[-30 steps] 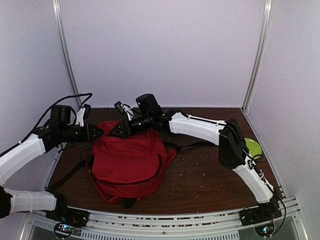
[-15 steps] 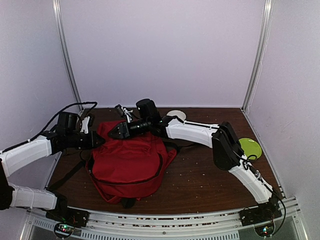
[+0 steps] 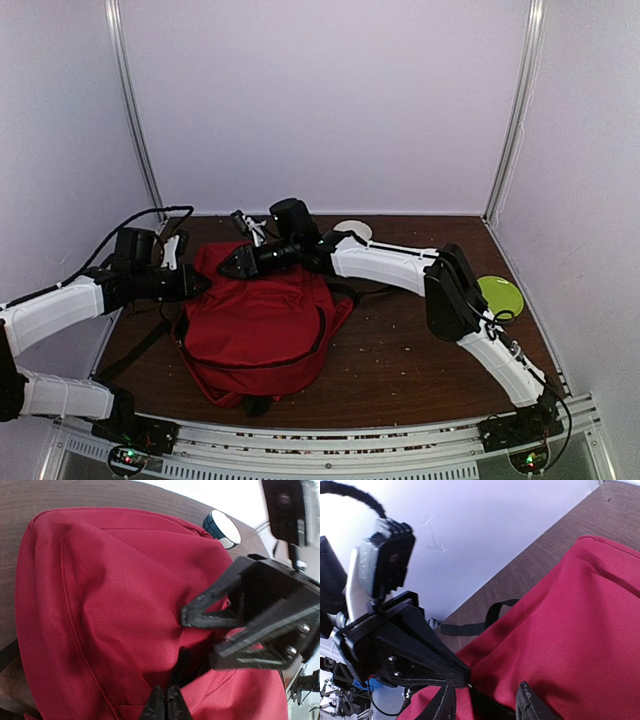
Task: Pack the student bag
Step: Hold the lower front pocket of the student bag.
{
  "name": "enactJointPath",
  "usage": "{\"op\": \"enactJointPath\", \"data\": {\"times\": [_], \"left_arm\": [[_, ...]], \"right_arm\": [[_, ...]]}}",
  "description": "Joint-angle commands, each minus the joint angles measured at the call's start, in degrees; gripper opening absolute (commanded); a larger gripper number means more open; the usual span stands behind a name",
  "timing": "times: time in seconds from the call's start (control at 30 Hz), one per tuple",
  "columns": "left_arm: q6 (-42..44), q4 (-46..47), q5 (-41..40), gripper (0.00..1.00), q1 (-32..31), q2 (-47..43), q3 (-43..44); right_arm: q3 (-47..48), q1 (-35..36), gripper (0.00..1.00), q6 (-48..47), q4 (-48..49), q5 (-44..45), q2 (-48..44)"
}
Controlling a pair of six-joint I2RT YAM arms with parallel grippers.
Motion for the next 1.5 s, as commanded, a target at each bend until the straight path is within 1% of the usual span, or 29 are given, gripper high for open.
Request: {"op": "enactJointPath", "data": {"times": [0.0, 0.23, 0.5, 0.67, 0.73, 0.83, 0.87, 0.9, 1.03, 1.2, 1.23, 1.3, 1.47], "left_arm": [[-0.37, 2.95, 2.08, 0.10, 0.37, -2.01, -2.26], [-2.10, 5.10, 4.25, 0.08, 0.31, -2.33, -6.38], [-2.08, 5.50, 3.56, 0.07, 0.32, -3.72, -8.22], [-2.51, 6.62, 3.41, 0.07, 0.36, -3.83, -9.49], [-2.76, 7.02, 2.89, 0.11, 0.29, -3.93, -10.15], [-2.94, 8.19, 2.44, 0.13, 0.35, -4.25, -11.23], [-2.95, 8.21, 2.31, 0.13, 0.39, -4.24, -11.50], [-2.96, 7.96, 2.12, 0.13, 0.37, -4.29, -11.65], [-3.26, 6.13, -0.21, 0.21, 0.35, -5.56, -11.96], [-3.54, 4.87, -3.72, 0.24, 0.37, -8.62, -11.84], [-3.73, 4.50, -4.17, 0.25, 0.37, -8.98, -11.73], [-4.70, 3.59, -5.66, 0.29, 0.37, -9.45, -11.66], [-8.08, 3.35, -6.06, 0.40, 0.37, -8.81, -12.23]], "right_arm": [[-0.07, 0.06, 0.41, -2.44, -6.36, 6.06, -0.76], [-2.03, 1.88, 0.41, -2.24, -6.31, 3.71, -1.83], [-3.51, 3.22, 0.40, -2.18, -6.40, 3.69, -1.80], [-5.86, 3.81, 0.35, -3.25, -6.91, 1.52, -3.03], [-7.49, 3.95, 0.32, -3.73, -6.86, 1.23, -4.45], [-9.89, 4.06, 0.24, -4.76, -6.35, 1.22, -6.32], [-10.50, 4.10, 0.20, -5.98, -6.54, 1.38, -7.11], [-11.07, 4.33, 0.19, -7.56, -6.92, 2.12, -7.92], [-14.04, 6.13, 0.18, -16.64, -10.30, 6.42, -12.17], [-21.25, 10.33, 0.14, -27.95, -12.31, 13.52, -16.70], [-22.23, 10.82, 0.14, -29.50, -12.34, 15.08, -17.26], [-23.36, 11.49, 0.13, -31.97, -12.51, 17.55, -17.88], [-23.08, 11.53, 0.13, -34.51, -13.87, 20.18, -17.49]]}}
